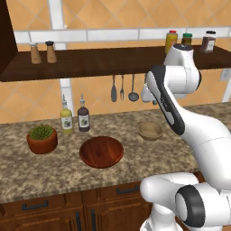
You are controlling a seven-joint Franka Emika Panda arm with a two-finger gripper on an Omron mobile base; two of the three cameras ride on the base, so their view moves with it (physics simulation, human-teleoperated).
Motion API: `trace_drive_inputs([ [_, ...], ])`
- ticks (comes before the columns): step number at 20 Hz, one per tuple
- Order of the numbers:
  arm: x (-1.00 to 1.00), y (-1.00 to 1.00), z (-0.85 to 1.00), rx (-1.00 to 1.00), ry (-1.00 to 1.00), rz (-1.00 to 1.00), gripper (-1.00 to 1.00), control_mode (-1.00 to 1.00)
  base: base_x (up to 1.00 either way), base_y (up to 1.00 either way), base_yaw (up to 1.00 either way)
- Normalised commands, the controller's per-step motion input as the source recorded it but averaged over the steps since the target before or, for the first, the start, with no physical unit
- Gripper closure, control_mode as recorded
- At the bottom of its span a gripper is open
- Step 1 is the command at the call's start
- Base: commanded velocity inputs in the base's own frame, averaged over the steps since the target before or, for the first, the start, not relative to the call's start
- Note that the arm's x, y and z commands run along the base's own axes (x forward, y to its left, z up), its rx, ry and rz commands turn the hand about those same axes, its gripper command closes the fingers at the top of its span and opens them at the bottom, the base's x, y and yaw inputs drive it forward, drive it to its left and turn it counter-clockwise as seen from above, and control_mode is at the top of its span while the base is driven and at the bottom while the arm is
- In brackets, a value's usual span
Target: Pick up the bowls on the counter and stack them on top of one another in the open cabinet. Place the smaller bowl on top of the larger bowl.
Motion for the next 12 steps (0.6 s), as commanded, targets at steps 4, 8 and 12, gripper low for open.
trace_drive_inputs([
  [4,-0.04,-0.29,-0.16,0.00,0.02,-0.05,-1.00,-1.00,0.00,0.00,0.00],
  [8,0.02,-0.93,-0.80,0.00,0.22,-0.27,-1.00,-1.00,0.00,0.00,0.00],
  [12,0.37,-1.00,-0.92,0.02,0.18,-0.31,-1.00,-1.00,0.00,0.00,0.00],
])
